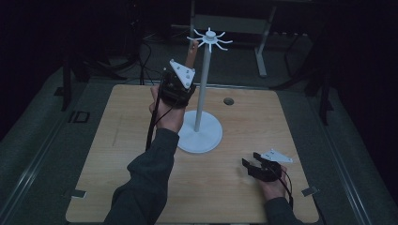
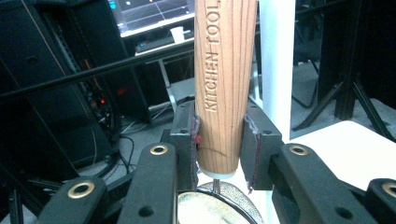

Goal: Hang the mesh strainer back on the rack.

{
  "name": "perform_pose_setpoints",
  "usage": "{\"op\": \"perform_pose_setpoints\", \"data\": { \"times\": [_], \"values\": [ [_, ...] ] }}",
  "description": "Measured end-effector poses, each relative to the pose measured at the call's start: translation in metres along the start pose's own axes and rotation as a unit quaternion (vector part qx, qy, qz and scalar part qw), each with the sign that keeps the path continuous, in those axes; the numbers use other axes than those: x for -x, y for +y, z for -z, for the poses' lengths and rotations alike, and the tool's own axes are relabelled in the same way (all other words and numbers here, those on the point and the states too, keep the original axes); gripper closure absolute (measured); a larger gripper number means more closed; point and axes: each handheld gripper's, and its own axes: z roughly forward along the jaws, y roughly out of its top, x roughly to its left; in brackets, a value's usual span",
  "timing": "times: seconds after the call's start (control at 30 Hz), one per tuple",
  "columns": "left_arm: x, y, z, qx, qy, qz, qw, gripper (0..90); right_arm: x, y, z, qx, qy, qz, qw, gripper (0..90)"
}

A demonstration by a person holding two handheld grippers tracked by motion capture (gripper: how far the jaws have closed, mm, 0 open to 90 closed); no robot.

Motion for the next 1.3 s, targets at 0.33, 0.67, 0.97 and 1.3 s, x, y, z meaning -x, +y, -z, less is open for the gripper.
{"op": "perform_pose_setpoints", "data": {
  "times": [0.33, 0.67, 0.97, 1.3],
  "values": [
    [0.001, 0.001, -0.007, -0.008, -0.014, 0.003, 0.9999, 69.6, 0.000, 0.000, 0.000, 0.001, 0.001, -0.001, 1.0000, 38.8],
    [0.002, -0.002, -0.011, -0.011, -0.022, 0.009, 0.9997, 69.5, 0.001, -0.001, 0.001, 0.000, -0.001, -0.001, 1.0000, 38.7],
    [0.000, -0.004, -0.010, -0.008, -0.028, 0.015, 0.9995, 68.7, 0.001, -0.001, 0.001, 0.000, -0.002, 0.000, 1.0000, 38.7],
    [-0.004, -0.010, -0.007, -0.002, -0.045, 0.026, 0.9986, 61.7, 0.000, 0.000, 0.001, -0.001, -0.002, 0.001, 1.0000, 38.5]
  ]
}}
